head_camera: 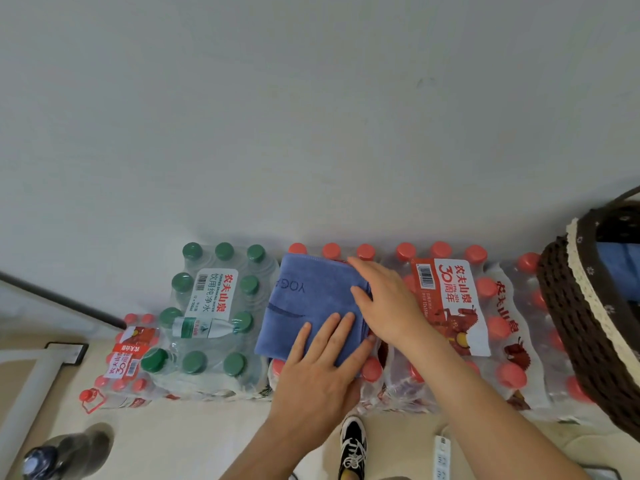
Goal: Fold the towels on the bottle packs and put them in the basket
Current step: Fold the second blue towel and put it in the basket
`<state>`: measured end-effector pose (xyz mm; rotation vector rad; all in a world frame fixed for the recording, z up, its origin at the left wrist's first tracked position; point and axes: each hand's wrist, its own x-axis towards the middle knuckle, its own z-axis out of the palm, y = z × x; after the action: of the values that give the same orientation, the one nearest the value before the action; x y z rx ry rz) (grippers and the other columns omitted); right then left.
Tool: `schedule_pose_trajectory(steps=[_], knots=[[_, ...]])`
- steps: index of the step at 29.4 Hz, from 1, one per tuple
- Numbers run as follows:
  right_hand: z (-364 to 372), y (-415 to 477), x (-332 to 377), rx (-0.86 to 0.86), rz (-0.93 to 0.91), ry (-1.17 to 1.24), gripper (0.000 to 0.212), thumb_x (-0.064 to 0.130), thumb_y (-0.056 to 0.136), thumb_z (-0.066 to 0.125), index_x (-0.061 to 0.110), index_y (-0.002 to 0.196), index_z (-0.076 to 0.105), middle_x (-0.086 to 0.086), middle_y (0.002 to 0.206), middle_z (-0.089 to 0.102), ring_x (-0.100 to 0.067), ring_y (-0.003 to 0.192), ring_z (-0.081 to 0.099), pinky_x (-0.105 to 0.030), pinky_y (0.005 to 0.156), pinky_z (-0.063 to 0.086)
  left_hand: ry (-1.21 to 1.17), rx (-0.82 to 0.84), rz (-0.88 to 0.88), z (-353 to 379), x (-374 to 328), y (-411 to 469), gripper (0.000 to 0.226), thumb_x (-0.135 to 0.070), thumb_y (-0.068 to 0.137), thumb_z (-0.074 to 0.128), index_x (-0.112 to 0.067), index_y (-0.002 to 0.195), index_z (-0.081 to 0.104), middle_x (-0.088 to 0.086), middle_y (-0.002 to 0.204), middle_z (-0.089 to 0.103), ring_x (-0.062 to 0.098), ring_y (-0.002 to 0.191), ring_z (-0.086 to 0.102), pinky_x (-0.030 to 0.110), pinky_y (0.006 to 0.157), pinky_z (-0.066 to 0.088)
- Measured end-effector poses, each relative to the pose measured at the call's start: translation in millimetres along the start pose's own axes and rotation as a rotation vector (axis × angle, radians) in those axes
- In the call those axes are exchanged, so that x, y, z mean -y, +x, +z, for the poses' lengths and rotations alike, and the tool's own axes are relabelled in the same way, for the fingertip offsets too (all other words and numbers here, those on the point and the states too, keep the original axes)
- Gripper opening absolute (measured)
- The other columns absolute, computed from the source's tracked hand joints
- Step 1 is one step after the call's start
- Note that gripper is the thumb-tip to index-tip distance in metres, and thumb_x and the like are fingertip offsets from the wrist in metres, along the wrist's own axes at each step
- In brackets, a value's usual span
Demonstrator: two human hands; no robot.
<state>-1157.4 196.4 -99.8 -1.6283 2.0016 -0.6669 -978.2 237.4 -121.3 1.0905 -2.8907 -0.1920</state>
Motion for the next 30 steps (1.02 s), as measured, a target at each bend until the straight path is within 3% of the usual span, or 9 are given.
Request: schedule_pose_trajectory(steps=[10, 15, 18, 21, 23, 25, 27, 28, 30], knots=[[-6, 10, -7, 0.023, -0.018, 0.074, 0.042, 0.016, 0.087, 0.064, 0.025, 0.127, 0.054, 0.001, 0.120, 0.059, -0.021, 0.112, 0.053, -0.033, 0.093, 0.044, 0.010, -0.057, 0.094, 8, 15, 1, 0.043, -0.043, 0.095, 0.039, -0.037, 0.138, 0.042, 0.000, 0.153, 0.035, 0.019, 0.141, 0.032, 0.046, 0.111, 0.034], [-5, 7, -7, 0.052, 0.001, 0.073, 0.054, 0.014, 0.087, 0.063, 0.024, 0.137, 0.045, -0.004, 0.133, 0.050, -0.024, 0.124, 0.045, -0.039, 0.103, 0.040, -0.095, -0.191, 0.050, 4, 14, -2, 0.067, -0.010, 0.082, 0.057, -0.029, 0.143, 0.039, 0.000, 0.141, 0.051, 0.019, 0.129, 0.043, 0.036, 0.107, 0.030], [-8, 2, -2, 0.028, -0.110, -0.070, 0.056, 0.015, 0.086, 0.061, 0.026, 0.137, 0.043, -0.003, 0.144, 0.036, -0.025, 0.133, 0.032, -0.039, 0.110, 0.031, -0.141, -0.320, -0.025, 1, 8, 3, 0.046, -0.019, 0.081, 0.063, -0.023, 0.126, 0.057, -0.003, 0.124, 0.060, 0.019, 0.112, 0.055, 0.031, 0.091, 0.038], [-21, -10, 5, 0.166, -0.219, -0.050, 0.052, 0.048, 0.083, 0.050, 0.037, 0.133, 0.047, 0.011, 0.152, 0.026, -0.015, 0.143, 0.015, -0.044, 0.114, 0.023, -0.217, -0.326, -0.083, -6, 8, 10, 0.031, -0.031, 0.082, 0.065, -0.023, 0.112, 0.065, -0.008, 0.114, 0.064, 0.016, 0.106, 0.058, 0.028, 0.085, 0.041], [-29, -23, 9, 0.406, -0.174, -0.046, 0.069, 0.077, 0.071, 0.040, 0.046, 0.133, 0.045, 0.022, 0.156, 0.015, -0.004, 0.146, -0.003, -0.050, 0.114, 0.016, -0.317, -0.259, -0.105, -17, 13, 10, 0.034, -0.032, 0.082, 0.057, -0.025, 0.114, 0.062, -0.010, 0.112, 0.065, 0.013, 0.104, 0.058, 0.029, 0.084, 0.045], [-30, -38, 8, 0.467, -0.192, -0.189, 0.084, 0.085, 0.061, 0.046, 0.048, 0.136, 0.040, 0.024, 0.157, 0.009, 0.002, 0.143, -0.012, -0.051, 0.111, 0.015, -0.489, -0.199, -0.118, -36, 21, 5, 0.038, -0.030, 0.080, 0.052, -0.027, 0.117, 0.058, -0.012, 0.110, 0.066, 0.008, 0.099, 0.059, 0.028, 0.081, 0.048], [-31, -51, 11, 0.271, -0.300, -0.232, 0.061, 0.068, 0.073, 0.059, 0.044, 0.127, 0.049, 0.021, 0.150, 0.033, 0.006, 0.139, 0.001, -0.044, 0.105, 0.021, -0.649, -0.185, -0.108, -63, 26, -2, 0.032, -0.025, 0.084, 0.052, -0.029, 0.115, 0.055, -0.016, 0.098, 0.065, -0.002, 0.086, 0.058, 0.017, 0.075, 0.045], [-35, -54, 15, 0.200, -0.307, -0.170, 0.042, 0.054, 0.080, 0.065, 0.040, 0.118, 0.056, 0.020, 0.136, 0.050, 0.009, 0.135, 0.018, -0.037, 0.100, 0.025, -0.711, -0.202, -0.113, -77, 27, -6, 0.027, -0.023, 0.087, 0.052, -0.032, 0.113, 0.054, -0.017, 0.090, 0.064, -0.003, 0.079, 0.058, 0.013, 0.069, 0.043], [-52, -59, 29, 0.262, -0.199, 0.080, 0.020, 0.035, 0.086, 0.067, 0.029, 0.105, 0.063, 0.009, 0.099, 0.067, 0.002, 0.101, 0.057, -0.034, 0.081, 0.043, -0.831, -0.270, -0.163, -102, 28, -6, 0.023, -0.021, 0.091, 0.049, -0.035, 0.108, 0.051, -0.015, 0.085, 0.064, 0.001, 0.076, 0.060, 0.015, 0.064, 0.044]])
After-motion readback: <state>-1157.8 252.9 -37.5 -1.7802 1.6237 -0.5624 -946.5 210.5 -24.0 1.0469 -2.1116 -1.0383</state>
